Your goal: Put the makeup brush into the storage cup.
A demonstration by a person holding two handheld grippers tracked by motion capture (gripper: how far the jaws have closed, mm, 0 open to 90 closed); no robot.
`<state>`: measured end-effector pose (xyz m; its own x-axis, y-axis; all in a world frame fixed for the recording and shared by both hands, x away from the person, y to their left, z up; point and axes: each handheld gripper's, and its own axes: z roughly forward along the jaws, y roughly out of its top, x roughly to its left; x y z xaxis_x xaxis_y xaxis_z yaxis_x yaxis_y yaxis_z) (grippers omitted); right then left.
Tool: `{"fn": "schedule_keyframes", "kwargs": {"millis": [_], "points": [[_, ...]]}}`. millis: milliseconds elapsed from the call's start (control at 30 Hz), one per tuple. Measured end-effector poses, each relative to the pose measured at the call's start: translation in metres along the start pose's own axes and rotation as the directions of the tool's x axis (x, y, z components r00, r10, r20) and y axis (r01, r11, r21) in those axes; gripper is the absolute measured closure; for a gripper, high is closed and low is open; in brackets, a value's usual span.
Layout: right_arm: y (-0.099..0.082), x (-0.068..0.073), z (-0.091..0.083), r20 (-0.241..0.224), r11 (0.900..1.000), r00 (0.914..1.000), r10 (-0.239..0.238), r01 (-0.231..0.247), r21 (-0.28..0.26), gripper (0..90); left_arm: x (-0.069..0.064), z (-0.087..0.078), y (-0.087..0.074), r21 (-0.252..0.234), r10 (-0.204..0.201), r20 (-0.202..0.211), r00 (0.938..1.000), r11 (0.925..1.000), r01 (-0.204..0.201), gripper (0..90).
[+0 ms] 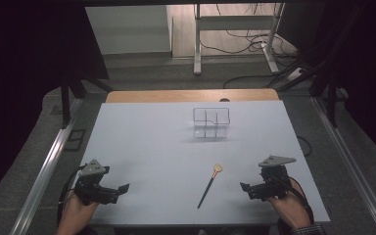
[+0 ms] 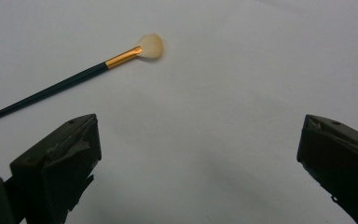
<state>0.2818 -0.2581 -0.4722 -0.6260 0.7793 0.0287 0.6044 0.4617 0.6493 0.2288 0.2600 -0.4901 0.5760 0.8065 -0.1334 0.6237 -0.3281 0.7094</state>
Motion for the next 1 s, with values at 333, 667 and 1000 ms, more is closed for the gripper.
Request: {"fn": "schedule_keyframes", "kwargs": {"millis": [333,667,1000], "points": [[0.001,0.002,0.001,0.008,0.9996,0.9998,-0.018,0.018,0.022,0.0,-0.001,0.0,0.0,0.002,0.009,-0.009,0.9999,1.0,-0.009,0.0],[0.006,-0.001,-0.002,0.018,0.9985,0.9997,-0.015,0.014,0.052,0.0,0.0,0.001,0.001,0.005,0.012,-0.019,0.9997,0.9999,-0.012,0.0],[0.011,-0.005,-0.004,0.013,0.9943,0.9999,-0.003,0.001,0.106,2.0,0.0,0.002,0.002,0.017,0.002,-0.021,0.9998,0.9999,-0.002,0.0]]}}
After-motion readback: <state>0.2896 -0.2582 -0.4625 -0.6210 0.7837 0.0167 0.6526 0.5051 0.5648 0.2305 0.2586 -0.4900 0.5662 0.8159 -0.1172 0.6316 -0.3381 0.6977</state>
